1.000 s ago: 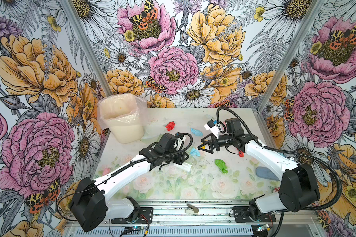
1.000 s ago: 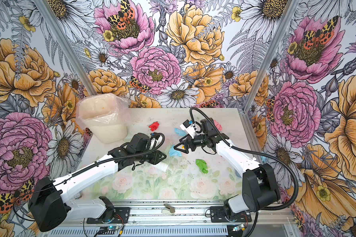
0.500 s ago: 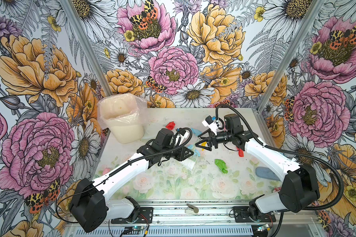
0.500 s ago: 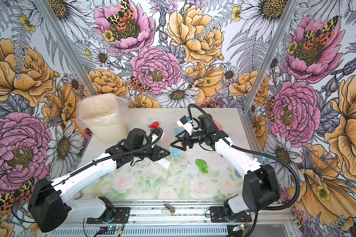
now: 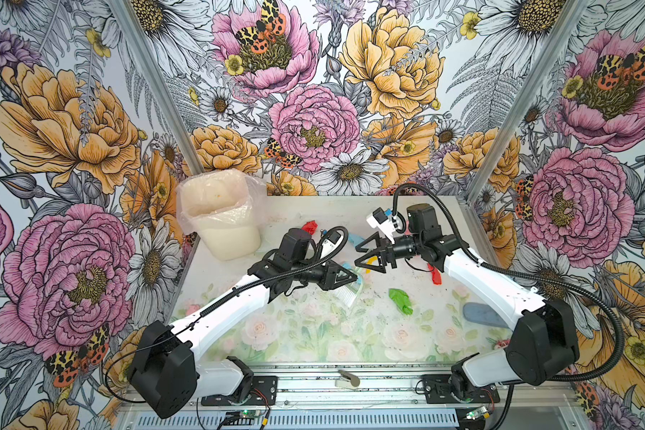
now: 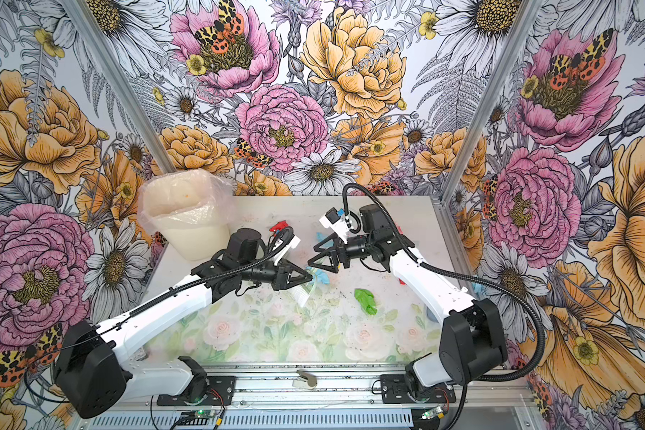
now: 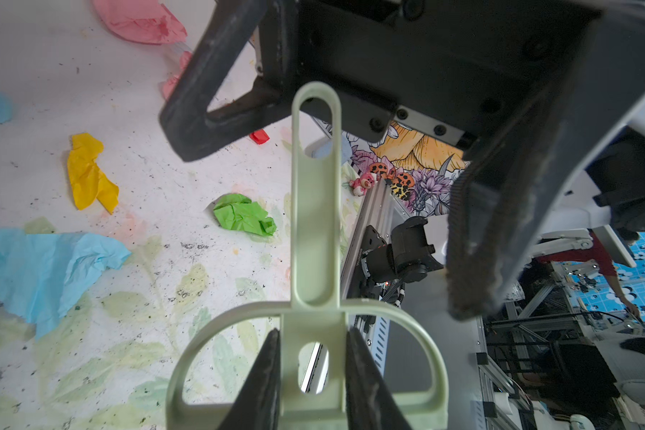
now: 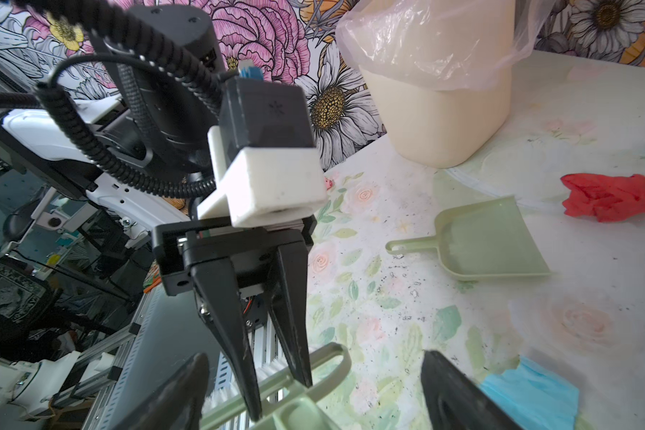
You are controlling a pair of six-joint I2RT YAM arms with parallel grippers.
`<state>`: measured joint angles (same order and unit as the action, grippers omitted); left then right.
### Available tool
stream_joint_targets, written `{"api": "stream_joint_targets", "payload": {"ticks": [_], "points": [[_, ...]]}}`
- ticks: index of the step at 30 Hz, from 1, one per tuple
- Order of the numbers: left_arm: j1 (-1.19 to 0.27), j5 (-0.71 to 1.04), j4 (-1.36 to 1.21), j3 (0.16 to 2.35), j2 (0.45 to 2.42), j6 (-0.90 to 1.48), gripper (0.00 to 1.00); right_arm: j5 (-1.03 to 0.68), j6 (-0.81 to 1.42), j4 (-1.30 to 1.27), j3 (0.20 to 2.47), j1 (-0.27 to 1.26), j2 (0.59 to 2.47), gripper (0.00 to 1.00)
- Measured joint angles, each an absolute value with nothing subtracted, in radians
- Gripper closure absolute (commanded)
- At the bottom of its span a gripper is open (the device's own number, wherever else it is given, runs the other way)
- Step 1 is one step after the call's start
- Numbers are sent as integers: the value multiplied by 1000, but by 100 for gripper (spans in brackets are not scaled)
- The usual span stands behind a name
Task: Sweep away the paper scraps from the table
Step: 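Bring the green brush toward the right gripper while it opens around the handle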
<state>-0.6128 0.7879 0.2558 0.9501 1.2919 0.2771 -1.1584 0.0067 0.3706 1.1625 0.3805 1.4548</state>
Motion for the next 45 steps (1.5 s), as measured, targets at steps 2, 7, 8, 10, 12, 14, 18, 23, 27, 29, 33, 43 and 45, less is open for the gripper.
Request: {"api": "stream_joint_targets", "payload": {"ticks": [2,7,8,10,12,14,18,23,27,29,33,43,45], "points": [[-607,817,239,950,1292,277,100,-1185,10,371,1163,381,1455,12],[-591,879,200,950,1299,281,100,-1214,18,370,1169,381,1455,13],[-588,888,192,950,1302,281,100,-1218,18,370,1170,381,1455,13],[-584,902,181,950,1306,281,100,-1220,18,371,1171,381,1455,13],[-582,914,170,950,1311,281,100,-1220,19,371,1171,381,1455,15],[-581,926,163,950,1317,281,100,-1220,20,370,1172,381,1455,17],[-574,944,150,950,1336,281,100,-1220,21,370,1174,381,1455,23],[-569,957,146,950,1351,281,100,-1217,26,371,1176,388,1455,27],[-561,959,138,950,1351,281,100,-1216,27,371,1176,393,1455,32],[-560,959,136,951,1351,281,100,-1216,28,370,1176,394,1455,33],[-560,959,129,952,1351,281,100,-1216,28,370,1176,400,1455,37],[-560,974,126,952,1351,280,100,-1205,22,370,1176,408,1456,51],[-559,976,126,952,1351,281,100,-1205,20,370,1176,408,1460,52]]}}
